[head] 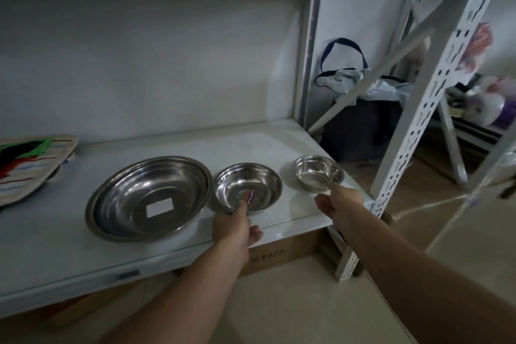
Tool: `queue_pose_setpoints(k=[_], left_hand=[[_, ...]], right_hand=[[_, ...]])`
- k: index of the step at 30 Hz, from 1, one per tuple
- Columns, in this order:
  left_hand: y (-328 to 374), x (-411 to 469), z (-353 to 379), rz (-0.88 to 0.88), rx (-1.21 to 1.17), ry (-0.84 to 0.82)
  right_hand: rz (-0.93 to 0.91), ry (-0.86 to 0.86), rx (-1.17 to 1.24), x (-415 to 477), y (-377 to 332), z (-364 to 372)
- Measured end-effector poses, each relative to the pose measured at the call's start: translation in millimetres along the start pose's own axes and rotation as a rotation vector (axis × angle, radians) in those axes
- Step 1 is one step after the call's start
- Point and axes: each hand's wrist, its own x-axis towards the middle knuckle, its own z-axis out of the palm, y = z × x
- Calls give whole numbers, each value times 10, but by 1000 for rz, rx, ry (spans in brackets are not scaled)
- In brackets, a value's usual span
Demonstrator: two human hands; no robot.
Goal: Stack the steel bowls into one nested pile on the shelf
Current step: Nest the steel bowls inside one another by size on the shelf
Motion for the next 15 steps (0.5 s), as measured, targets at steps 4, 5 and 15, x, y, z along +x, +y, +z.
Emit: queue_pose_setpoints(k=[4, 5, 15], left_hand=[[-33, 135, 88, 17, -14, 31], [-43, 160, 109, 16, -14, 30], [482, -3, 255, 154, 123, -118]], right_hand=[[-9, 22, -33, 192, -35, -1], [-13, 27, -54, 229, -34, 2], [-66, 47, -137, 236, -109, 59]])
